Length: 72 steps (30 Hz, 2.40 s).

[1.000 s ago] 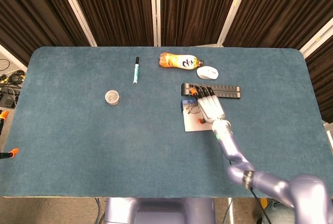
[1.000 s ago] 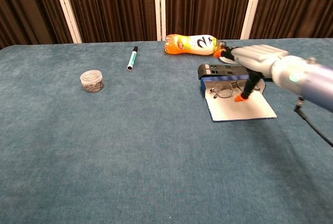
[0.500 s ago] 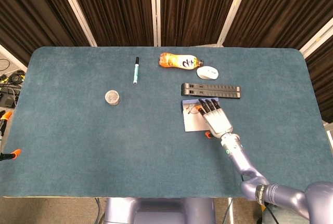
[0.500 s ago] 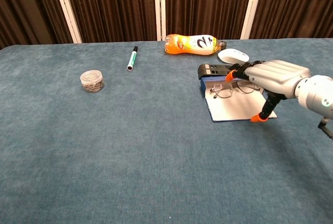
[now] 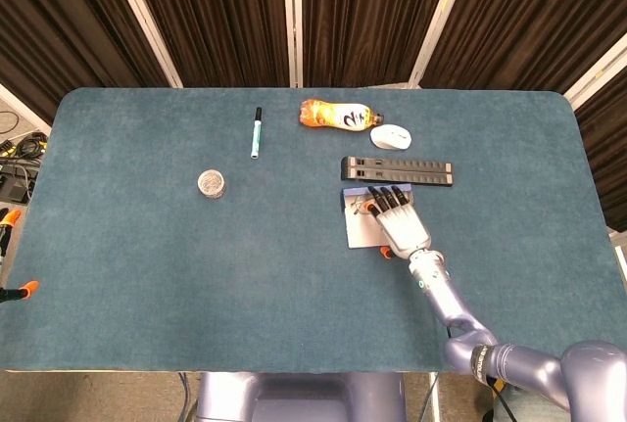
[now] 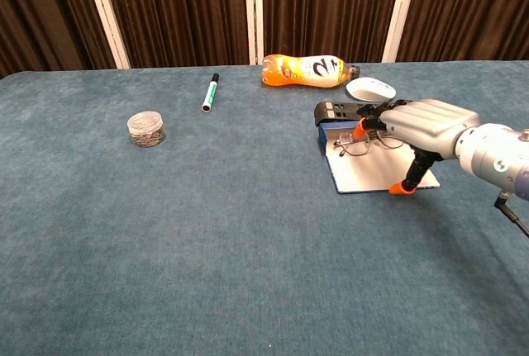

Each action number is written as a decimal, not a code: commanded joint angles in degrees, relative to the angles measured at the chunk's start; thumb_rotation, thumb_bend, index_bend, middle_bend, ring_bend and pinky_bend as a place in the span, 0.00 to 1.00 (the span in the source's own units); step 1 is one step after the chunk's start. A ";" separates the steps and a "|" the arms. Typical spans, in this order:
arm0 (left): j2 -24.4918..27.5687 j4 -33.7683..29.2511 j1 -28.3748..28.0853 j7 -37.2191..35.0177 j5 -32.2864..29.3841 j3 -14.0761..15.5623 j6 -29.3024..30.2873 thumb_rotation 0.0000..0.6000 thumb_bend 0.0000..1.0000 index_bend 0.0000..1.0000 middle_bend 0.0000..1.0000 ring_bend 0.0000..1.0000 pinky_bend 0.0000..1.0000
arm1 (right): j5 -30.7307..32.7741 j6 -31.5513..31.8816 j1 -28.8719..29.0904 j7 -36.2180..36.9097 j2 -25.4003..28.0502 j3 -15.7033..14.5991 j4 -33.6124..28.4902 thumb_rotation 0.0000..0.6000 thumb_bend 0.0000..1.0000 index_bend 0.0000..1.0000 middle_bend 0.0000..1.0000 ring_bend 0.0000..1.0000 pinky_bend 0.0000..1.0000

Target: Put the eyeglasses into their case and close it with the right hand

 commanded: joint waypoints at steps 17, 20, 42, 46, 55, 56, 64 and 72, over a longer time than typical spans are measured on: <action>-0.34 0.19 -0.17 0.60 -0.64 -0.08 -0.22 1.00 0.00 0.00 0.00 0.00 0.00 | -0.31 -1.75 0.15 1.07 -2.39 0.16 4.78 1.00 0.10 0.26 0.00 0.00 0.00; -0.37 0.26 -0.21 0.67 -0.72 -0.09 -0.29 1.00 0.00 0.00 0.00 0.00 0.00 | -0.38 -2.00 0.21 1.25 -2.81 0.17 5.58 1.00 0.13 0.27 0.00 0.00 0.00; -0.43 0.12 -0.25 0.85 -0.71 -0.03 -0.25 1.00 0.00 0.00 0.00 0.00 0.00 | -2.84 -1.27 0.04 3.33 -2.54 0.43 5.95 1.00 0.43 0.44 0.00 0.00 0.00; -0.37 0.17 -0.26 0.67 -0.73 -0.07 -0.29 1.00 0.00 0.00 0.00 0.00 0.00 | -2.90 -1.14 0.25 3.36 -2.66 0.88 6.11 1.00 0.44 0.45 0.00 0.00 0.00; -0.41 0.28 -0.34 0.69 -0.83 -0.09 -0.42 1.00 0.00 0.00 0.00 0.00 0.00 | -1.99 -1.53 0.50 2.98 -3.03 1.74 7.06 1.00 0.45 0.45 0.00 0.00 0.00; -0.42 0.26 -0.33 0.75 -0.82 -0.06 -0.42 1.00 0.00 0.00 0.00 0.00 0.00 | -1.71 -1.72 0.59 2.96 -3.23 1.93 7.48 1.00 0.45 0.45 0.00 0.00 0.00; -0.56 0.31 -0.38 1.02 -1.00 -0.05 -0.46 1.00 0.00 0.00 0.00 0.00 0.00 | -1.23 -2.23 0.95 3.18 -4.55 2.36 10.07 1.00 0.45 0.46 0.00 0.00 0.00; -0.30 -0.07 -0.19 0.54 -0.55 0.03 -0.16 1.00 0.00 0.00 0.00 0.00 0.00 | -4.98 1.46 -0.71 6.77 -2.73 0.97 8.66 1.00 0.45 0.65 0.02 0.00 0.00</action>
